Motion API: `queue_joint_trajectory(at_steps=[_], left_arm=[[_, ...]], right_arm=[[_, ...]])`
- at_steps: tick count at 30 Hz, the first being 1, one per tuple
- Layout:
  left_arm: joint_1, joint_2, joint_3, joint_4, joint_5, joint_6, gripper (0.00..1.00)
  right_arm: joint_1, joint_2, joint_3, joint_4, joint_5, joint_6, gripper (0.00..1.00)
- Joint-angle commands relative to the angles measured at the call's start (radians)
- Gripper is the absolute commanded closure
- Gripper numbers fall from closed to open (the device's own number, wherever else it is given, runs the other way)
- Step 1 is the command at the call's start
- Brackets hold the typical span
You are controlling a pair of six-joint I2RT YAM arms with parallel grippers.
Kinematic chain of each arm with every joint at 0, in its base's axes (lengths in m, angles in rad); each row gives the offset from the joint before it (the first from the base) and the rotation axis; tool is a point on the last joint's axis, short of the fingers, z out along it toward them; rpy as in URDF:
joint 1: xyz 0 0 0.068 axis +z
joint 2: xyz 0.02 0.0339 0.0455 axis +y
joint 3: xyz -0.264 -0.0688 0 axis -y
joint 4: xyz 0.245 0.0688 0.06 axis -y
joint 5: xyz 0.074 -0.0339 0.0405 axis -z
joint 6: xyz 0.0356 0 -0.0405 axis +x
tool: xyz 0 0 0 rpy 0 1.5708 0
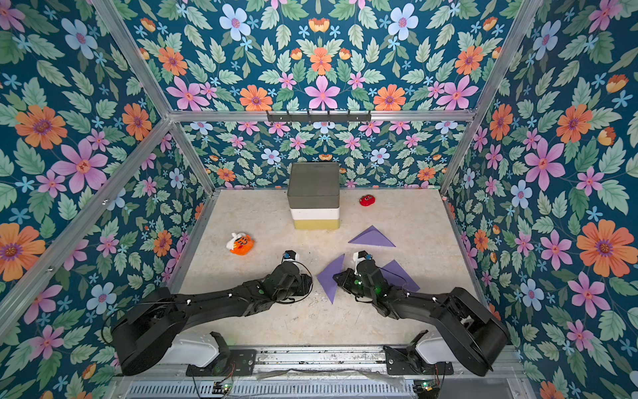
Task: Fold the square paper diagonally
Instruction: Pick up the paper from the center of the board, then place the paper at the center of the board.
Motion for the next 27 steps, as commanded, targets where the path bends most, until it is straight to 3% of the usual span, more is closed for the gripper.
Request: queue_joint_trajectory(at_steps=[1, 5, 8, 14, 18, 21, 27], left_arm=[[0.002, -0.048, -0.026, -0.033, -0.068, -0.006, 0.42], [0.001, -0.13, -0.08, -0.019, -0.128, -0.044, 0.36], [0.001, -0.192, -0.12, -0.01, -0.183, -0.072, 0.33], [0.001, -0.304, -0.16, -0.042, -0.26, -0.09, 0.24], [0.001, -0.385, -0.185, -0.105, -0.317, -0.118, 0.11], [0.003, -0.461, -0.216, -0.139, -0.352, -0.148, 0.01], [0.002, -0.617, -0.254, -0.213, -0.395, -0.117, 0.01]], right_arm=[[-0.005, -0.107, 0.007, -0.138, 0.177, 0.011, 1.0], [-0.01, -0.241, -0.035, -0.047, 0.327, 0.15, 1.0], [-0.01, -0.237, -0.067, 0.111, 0.421, 0.248, 1.0], [0.009, -0.032, 0.035, 0.259, 0.541, 0.364, 1.0], [0.075, 0.099, 0.15, 0.245, 0.692, 0.42, 1.0], [0.101, 0.21, 0.211, 0.27, 0.732, 0.513, 1.0], [0.133, 0.47, 0.358, 0.272, 0.729, 0.695, 1.0]])
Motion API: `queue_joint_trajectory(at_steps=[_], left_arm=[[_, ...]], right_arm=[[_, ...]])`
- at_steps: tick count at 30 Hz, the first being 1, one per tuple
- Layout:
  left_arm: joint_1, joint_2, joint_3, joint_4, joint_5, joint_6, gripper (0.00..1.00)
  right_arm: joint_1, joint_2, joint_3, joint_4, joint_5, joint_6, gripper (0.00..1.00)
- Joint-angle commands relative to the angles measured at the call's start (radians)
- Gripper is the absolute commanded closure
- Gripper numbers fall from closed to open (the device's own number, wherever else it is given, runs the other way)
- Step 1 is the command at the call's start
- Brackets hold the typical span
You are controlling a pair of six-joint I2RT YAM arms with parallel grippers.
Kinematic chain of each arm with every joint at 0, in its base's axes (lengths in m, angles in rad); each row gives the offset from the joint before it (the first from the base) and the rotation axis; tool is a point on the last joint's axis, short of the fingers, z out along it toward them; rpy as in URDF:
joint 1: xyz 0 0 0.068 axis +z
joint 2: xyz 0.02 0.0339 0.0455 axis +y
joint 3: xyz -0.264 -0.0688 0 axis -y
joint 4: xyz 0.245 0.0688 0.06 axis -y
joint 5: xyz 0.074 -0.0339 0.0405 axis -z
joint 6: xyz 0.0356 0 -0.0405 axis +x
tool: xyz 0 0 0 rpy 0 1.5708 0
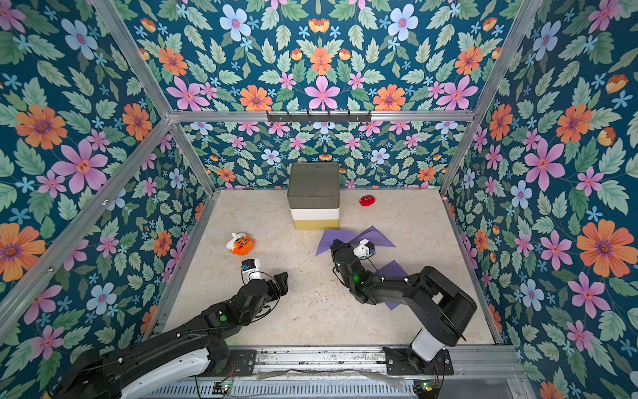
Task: Fold the square paper diagonally
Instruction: Place the paper at the center of the board.
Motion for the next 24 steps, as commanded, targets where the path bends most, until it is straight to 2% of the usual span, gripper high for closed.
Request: queue_joint_trajectory(at_steps=[1, 3, 9, 12, 16, 21, 24], left_arm=[[0.002, -0.066, -0.008, -0.079, -0.06, 0.02, 0.01], [0.001, -0.113, -0.014, -0.111, -0.08, 0.025, 0.01], [0.001, -0.203, -0.036, -0.141, -0.1, 0.027, 0.01], [0.0, -0.207, -0.034, -0.158, -0.117, 0.014, 0.01], [0.001, -0.181, -0.012, -0.221, -0.159, -0.022, 0.01], [0.004, -0.13, 0.02, -0.263, -0.179, -0.041, 0.1], [0.015, -0.106, 0.036, -0.244, -0.158, -0.034, 0.15]], right_arm=[[0.017, 0.106, 0.071, 0.014, 0.022, 0.137, 1.0], [0.03, 0.171, 0.129, -0.001, 0.027, 0.16, 1.0], [0.054, 0.26, 0.296, -0.229, 0.084, 0.24, 0.98], [0.051, 0.303, 0.339, -0.259, 0.051, 0.266, 0.84], [0.051, 0.336, 0.358, -0.271, 0.017, 0.281, 0.76], [0.05, 0.292, 0.401, -0.396, -0.026, 0.157, 0.45], [0.049, 0.235, 0.394, -0.461, -0.099, 0.064, 0.36]])
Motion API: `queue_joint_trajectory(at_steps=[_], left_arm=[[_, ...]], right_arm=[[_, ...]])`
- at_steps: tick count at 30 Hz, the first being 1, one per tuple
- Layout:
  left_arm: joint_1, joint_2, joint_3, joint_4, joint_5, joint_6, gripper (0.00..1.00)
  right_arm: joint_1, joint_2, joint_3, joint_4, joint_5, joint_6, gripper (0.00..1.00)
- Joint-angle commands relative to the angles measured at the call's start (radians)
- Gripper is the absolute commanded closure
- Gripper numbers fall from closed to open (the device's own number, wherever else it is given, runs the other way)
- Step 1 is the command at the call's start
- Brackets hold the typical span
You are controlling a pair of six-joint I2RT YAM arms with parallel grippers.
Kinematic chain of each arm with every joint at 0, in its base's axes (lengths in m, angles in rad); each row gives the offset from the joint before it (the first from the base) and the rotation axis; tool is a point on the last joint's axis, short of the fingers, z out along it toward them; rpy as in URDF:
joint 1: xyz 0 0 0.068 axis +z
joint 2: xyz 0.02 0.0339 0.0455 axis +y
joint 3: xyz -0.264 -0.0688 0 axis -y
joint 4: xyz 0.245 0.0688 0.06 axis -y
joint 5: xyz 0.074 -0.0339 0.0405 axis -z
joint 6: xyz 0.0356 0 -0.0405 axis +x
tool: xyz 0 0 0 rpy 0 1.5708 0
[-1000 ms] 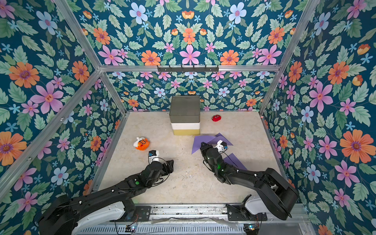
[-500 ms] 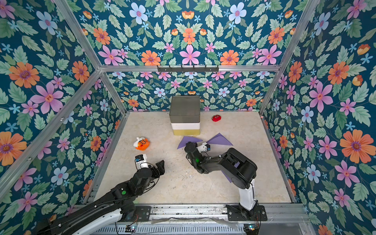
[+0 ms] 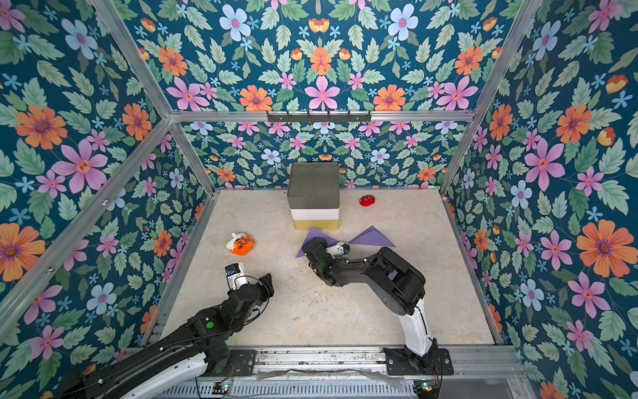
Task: Fold the square paper diagonally
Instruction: Place the paper at the center of the board.
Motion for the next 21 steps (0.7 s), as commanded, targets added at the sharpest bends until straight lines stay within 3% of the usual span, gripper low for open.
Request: queue_joint_trajectory(at_steps=[1, 6, 12, 21], left_arm=[[0.015, 0.02, 0.02, 0.007, 0.009, 0.008, 0.19], [0.092, 0.08, 0.055, 0.144, 0.182, 0.08, 0.34], [0.265, 0.211, 0.09, 0.289, 0.501, 0.114, 0.58], [0.272, 0.269, 0.122, 0.248, 0.475, 0.124, 0.57]], right_arm=[[-0.001, -0.059, -0.013, -0.102, -0.089, -0.134, 0.36], [-0.027, -0.16, -0.046, -0.169, -0.21, -0.34, 0.39], [-0.107, -0.125, 0.027, -0.214, -0.488, -0.575, 0.49], [-0.087, -0.035, 0.076, -0.221, -0.558, -0.601, 0.46]])
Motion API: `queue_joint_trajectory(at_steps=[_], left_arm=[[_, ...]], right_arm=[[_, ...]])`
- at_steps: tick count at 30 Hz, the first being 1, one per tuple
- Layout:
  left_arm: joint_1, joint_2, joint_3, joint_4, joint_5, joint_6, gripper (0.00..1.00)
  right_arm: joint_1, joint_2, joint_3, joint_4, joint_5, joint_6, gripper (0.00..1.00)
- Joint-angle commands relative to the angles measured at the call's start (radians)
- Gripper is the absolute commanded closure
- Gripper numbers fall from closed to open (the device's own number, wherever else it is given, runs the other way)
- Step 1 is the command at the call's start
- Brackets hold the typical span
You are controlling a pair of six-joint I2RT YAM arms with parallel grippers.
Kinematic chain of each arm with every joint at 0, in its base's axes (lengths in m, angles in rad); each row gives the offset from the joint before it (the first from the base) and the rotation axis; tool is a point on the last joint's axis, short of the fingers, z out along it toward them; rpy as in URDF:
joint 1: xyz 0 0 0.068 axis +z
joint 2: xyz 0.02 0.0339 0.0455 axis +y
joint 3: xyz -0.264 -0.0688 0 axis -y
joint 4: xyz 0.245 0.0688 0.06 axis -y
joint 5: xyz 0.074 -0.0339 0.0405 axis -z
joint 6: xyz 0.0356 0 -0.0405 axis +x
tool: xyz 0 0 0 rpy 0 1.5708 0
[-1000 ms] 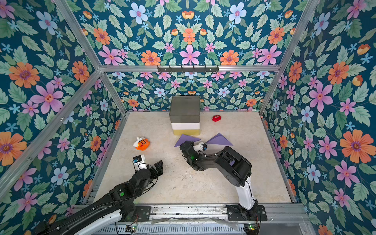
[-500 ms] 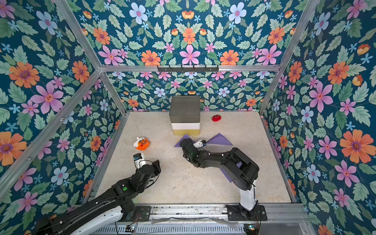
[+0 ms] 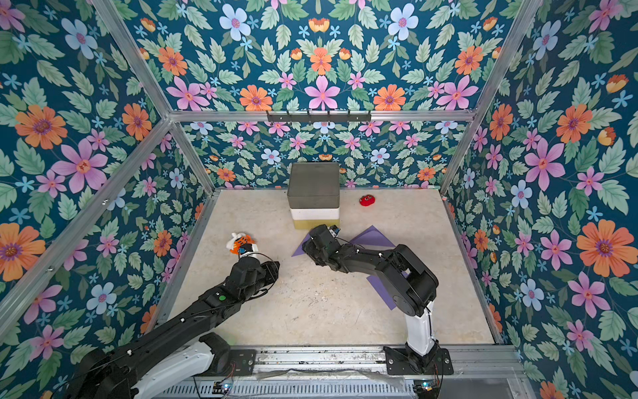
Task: Fold the square paper diagonally
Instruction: Place the paper at the center of the board.
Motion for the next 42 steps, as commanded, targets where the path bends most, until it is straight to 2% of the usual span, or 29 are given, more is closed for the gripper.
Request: queue_joint_trajectory(at_steps=[1, 4, 7, 11, 13, 17, 20, 21, 28, 34, 42], left_arm=[[0.003, -0.014, -0.005, 0.001, 0.003, 0.013, 0.57], [0.004, -0.009, -0.005, -0.009, 0.004, 0.013, 0.56], [0.005, 0.028, -0.004, 0.016, 0.036, 0.013, 0.6], [0.013, 0.104, 0.018, 0.09, 0.113, 0.021, 0.73], [0.021, 0.149, 0.03, 0.151, 0.151, 0.033, 0.77], [0.042, 0.277, 0.105, 0.226, 0.237, 0.061, 0.82], [0.05, 0.367, 0.151, 0.291, 0.282, 0.069, 0.9], [0.051, 0.396, 0.163, 0.31, 0.288, 0.071, 0.93], [0.058, 0.559, 0.245, 0.363, 0.3, 0.091, 0.95], [0.069, 0.676, 0.297, 0.41, 0.321, 0.104, 0.97], [0.085, 0.813, 0.355, 0.431, 0.315, 0.126, 1.0]], right_arm=[[0.006, -0.003, -0.01, 0.006, -0.025, -0.022, 0.42], [0.018, -0.027, -0.042, 0.029, -0.011, -0.011, 0.31], [0.018, -0.041, -0.063, 0.077, -0.066, 0.002, 0.31], [0.007, -0.105, -0.111, 0.111, -0.019, -0.05, 0.44], [-0.021, -0.11, -0.121, 0.118, -0.039, -0.088, 0.54], [-0.077, -0.058, -0.071, 0.09, -0.071, -0.178, 0.75], [-0.099, -0.007, 0.005, 0.027, -0.054, -0.241, 0.82], [-0.104, 0.006, 0.024, 0.009, -0.042, -0.257, 0.83], [-0.13, 0.061, 0.082, -0.041, -0.005, -0.302, 0.88], [-0.135, 0.112, 0.085, -0.039, -0.007, -0.299, 0.9], [-0.143, 0.124, 0.07, -0.079, 0.064, -0.275, 0.91]])
